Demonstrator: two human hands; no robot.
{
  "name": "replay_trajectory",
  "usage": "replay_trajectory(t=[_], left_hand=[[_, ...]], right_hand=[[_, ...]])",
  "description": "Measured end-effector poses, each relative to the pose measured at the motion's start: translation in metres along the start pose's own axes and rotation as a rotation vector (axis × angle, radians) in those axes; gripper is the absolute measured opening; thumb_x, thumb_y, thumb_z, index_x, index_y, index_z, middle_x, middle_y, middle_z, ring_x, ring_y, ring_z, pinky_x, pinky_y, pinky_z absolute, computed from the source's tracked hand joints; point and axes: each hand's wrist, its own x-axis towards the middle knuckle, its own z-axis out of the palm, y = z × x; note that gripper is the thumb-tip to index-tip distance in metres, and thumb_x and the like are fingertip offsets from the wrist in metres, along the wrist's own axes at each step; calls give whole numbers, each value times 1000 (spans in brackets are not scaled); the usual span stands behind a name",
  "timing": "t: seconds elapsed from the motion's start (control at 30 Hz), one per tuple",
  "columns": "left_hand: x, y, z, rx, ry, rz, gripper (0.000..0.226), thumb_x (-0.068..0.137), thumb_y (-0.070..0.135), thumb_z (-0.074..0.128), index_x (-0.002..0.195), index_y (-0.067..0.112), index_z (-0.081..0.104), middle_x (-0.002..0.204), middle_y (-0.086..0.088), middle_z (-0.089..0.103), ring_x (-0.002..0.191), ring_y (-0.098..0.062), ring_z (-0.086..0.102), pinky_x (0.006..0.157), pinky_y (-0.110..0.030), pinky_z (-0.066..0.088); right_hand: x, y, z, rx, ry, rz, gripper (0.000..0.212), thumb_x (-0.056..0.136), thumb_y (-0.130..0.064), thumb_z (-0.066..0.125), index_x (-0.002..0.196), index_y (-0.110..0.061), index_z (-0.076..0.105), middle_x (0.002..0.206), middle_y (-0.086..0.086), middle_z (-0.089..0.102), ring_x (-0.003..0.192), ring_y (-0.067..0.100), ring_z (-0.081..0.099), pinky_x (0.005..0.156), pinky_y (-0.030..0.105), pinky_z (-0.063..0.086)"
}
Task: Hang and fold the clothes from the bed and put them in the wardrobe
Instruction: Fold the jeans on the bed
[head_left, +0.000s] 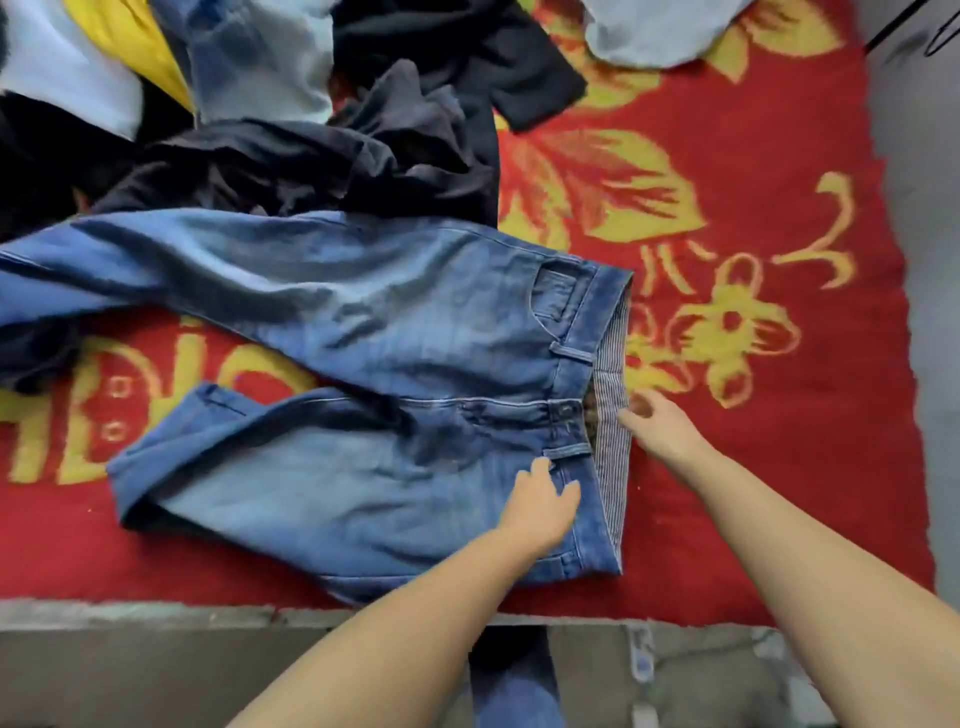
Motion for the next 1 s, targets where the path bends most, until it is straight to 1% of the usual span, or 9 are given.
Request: replay_trajectory(t=[0.17,0.23,0.3,0.37,0.47,0.6,0.73,0.9,1.0], left_hand=[[35,14,61,290,208,-112,104,87,63,49,150,13,-18,143,-24,19,126,-39,29,103,-43,34],[45,9,75,516,301,-92,115,85,59,56,144,5,-27,138,-24,23,119,-36,33,97,-37,38],[53,6,78,699,319,-77,113,89,41,58,136,-3,-34,139,-24,26,114,-32,39,92,-33,40],[53,7,74,666,303,-76,101,90,19,56,140,1,-30,144,-22,24,111,-28,48,82,-29,45],[32,12,70,562,263,10,99,85,10,57,148,6,-20,145,-20,24,95,-22,54,65,-24,40],[7,51,80,493,288,177,93,84,8,52,149,3,-14,145,-17,23,101,-25,57,71,-23,42],[-1,114,107,216,170,326,91,83,4,51,151,6,-9,141,-20,29,102,-36,57,71,-34,42],[9,110,112,155,-253,180,79,95,40,47,153,14,1,151,-21,16,136,-40,29,108,-45,31],[-3,56,76,89,-148,310,46,97,25,47,140,10,42,130,-18,47,119,-31,48,99,-33,37]], right_hand=[[49,-26,25,-144,221,-127,43,93,-42,54,131,-22,54,129,13,46,119,31,47,97,39,41],[62,-28,30,-148,261,-164,39,93,-45,54,124,-22,59,126,9,45,121,28,42,93,37,38],[70,-30,30,-22,184,-127,35,93,-42,56,117,-16,58,109,6,55,105,25,53,79,33,41],[78,-28,24,58,96,-109,21,93,-34,59,91,-13,55,81,3,53,79,22,53,67,33,41],[79,-26,14,-47,20,-155,32,94,-25,57,67,-16,42,66,2,44,69,21,45,53,28,33],[70,-21,-5,67,202,-224,14,97,-23,48,87,-12,45,77,2,47,72,20,43,55,35,20],[65,-2,-51,189,455,-259,7,98,-20,44,97,-13,45,80,-2,48,78,22,45,58,24,21],[73,42,-74,-128,196,-33,30,95,-20,52,120,-4,52,114,15,60,108,32,56,91,35,41],[61,53,-56,-217,142,24,51,94,-19,54,140,-2,38,138,26,45,127,39,43,105,39,34]])
